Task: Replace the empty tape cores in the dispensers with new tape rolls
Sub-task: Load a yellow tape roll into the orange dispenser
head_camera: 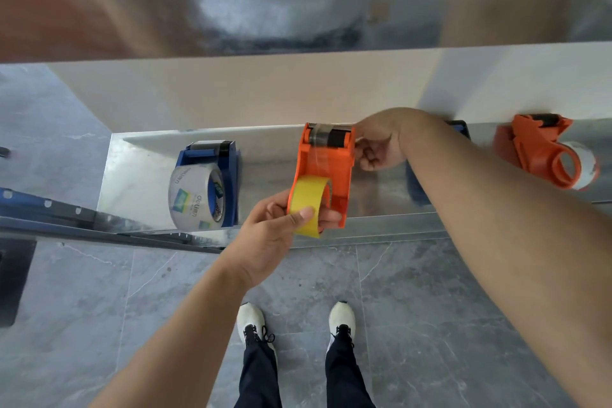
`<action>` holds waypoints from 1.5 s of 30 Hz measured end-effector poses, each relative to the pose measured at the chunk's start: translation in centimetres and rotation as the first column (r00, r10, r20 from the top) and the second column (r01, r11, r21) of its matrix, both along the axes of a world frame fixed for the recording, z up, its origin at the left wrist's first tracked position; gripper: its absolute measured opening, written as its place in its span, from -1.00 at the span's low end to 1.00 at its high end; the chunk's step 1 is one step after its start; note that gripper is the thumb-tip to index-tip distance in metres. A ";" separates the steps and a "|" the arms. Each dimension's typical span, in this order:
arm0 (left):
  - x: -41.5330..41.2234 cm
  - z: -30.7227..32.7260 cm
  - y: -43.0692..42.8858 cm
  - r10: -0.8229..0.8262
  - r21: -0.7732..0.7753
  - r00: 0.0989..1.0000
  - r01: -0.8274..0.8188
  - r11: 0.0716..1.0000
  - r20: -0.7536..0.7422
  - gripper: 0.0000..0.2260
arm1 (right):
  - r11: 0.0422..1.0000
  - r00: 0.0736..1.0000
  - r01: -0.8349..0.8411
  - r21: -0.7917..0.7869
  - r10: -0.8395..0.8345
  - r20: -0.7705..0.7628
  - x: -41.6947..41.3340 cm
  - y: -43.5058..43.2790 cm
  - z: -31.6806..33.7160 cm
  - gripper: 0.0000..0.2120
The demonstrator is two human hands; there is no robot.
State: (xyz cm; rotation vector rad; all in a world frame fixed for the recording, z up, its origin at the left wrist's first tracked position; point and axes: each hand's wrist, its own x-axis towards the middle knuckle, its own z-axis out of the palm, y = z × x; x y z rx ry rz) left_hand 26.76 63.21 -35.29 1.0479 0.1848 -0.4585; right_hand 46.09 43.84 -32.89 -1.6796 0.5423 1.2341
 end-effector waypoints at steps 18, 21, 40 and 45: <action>0.9 1.5 -1.9 0.133 -0.094 0.982 -0.146 0.985 -0.134 -0.60 | 0.935 0.987 0.111 0.337 -0.143 0.071 -2.4 -1.3 -2.2 -0.59; 1.1 2.0 -2.2 0.169 -0.101 0.973 -0.186 0.977 -0.158 -0.60 | 0.945 0.994 0.091 0.315 -0.103 0.023 -2.7 -1.8 -2.0 -0.69; 3.9 3.9 -5.5 0.313 0.257 0.891 -0.234 0.937 -0.329 -0.86 | 0.968 0.913 0.149 -0.202 -0.057 0.404 -3.2 0.2 -2.6 -0.48; 5.0 4.1 -6.2 0.344 0.330 0.878 -0.233 0.915 -0.332 -0.87 | 0.898 0.757 0.212 -0.385 0.098 0.646 -3.1 -1.3 -2.3 -0.53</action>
